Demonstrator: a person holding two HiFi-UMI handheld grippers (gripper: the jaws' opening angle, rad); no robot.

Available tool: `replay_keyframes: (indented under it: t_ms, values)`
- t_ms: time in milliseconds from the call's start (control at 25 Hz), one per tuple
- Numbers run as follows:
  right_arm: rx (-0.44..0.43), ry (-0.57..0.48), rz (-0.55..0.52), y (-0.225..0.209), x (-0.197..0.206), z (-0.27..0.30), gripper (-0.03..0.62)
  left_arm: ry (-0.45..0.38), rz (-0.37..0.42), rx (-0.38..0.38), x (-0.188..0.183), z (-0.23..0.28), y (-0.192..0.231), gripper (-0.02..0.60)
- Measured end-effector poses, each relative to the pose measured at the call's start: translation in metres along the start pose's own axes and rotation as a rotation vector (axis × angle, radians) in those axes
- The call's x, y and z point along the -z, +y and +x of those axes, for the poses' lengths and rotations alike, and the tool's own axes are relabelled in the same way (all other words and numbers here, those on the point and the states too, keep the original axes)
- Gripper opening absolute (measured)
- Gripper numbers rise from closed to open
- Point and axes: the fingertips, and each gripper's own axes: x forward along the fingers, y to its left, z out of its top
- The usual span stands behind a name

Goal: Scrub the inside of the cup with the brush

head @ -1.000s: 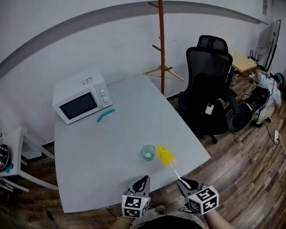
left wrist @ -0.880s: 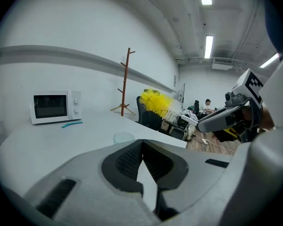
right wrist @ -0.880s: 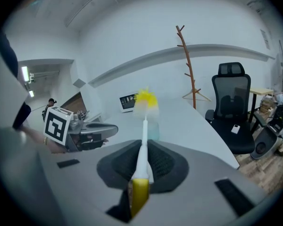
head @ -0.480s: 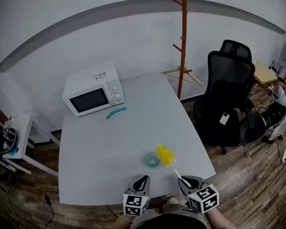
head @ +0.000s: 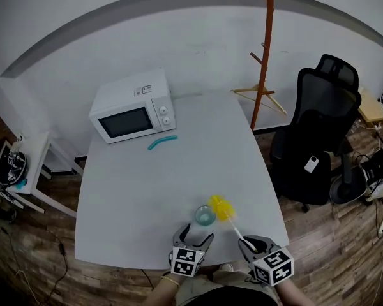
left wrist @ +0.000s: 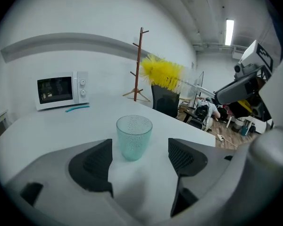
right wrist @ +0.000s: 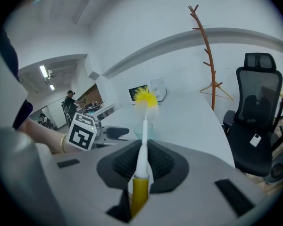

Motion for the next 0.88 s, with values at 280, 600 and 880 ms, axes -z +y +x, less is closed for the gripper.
replay_keyframes:
  t_ms: [280,600,880]
  values:
    - [-0.036,0.043,-0.005,-0.017,0.005,0.007,0.048,0.043,-0.007,-0.017,0.014,0.044,0.006,0.388]
    - [-0.059,0.082,-0.004,-0.033,0.017,0.008,0.048,0.017,0.011,-0.044,0.006,0.079,0.016,0.388]
    - [-0.066,0.098,-0.011,-0.042,0.021,0.006,0.048,-0.002,0.009,-0.058,0.005,0.088,0.017,0.386]
